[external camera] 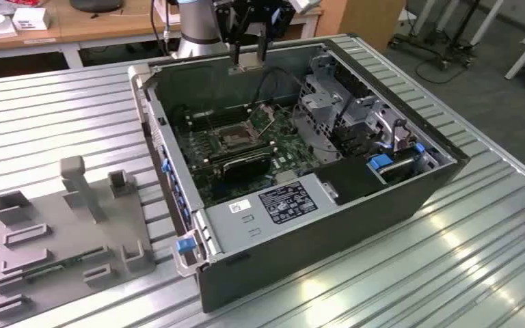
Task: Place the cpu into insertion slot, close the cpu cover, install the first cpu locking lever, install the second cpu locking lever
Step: 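Place the cpu into insertion slot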
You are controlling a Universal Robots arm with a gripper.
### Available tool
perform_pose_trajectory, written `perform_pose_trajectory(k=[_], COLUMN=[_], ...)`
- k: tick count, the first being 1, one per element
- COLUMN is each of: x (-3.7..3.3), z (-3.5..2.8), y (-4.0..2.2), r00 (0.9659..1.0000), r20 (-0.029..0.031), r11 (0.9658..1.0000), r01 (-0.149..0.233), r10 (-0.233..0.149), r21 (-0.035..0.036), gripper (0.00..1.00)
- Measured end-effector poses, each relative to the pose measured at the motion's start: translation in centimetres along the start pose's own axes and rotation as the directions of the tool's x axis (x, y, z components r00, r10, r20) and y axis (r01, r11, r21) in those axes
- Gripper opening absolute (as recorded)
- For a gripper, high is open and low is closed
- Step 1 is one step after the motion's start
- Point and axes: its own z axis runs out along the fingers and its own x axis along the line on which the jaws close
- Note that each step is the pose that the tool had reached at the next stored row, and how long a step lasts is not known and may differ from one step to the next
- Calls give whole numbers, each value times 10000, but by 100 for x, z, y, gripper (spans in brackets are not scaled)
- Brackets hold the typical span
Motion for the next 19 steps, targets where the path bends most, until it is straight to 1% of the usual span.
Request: perform_pose_trajectory(k=[13, 16, 19], x=[10, 13, 15], z=[4, 25, 63], y=[-15, -18, -21], r00=[10000, 10000, 10000], r20=[0, 1, 0], r11=[10000, 10000, 10000], r01=[0, 1, 0], r10=[0, -1, 0], r21=[1, -1, 0], gripper=[54, 54, 54])
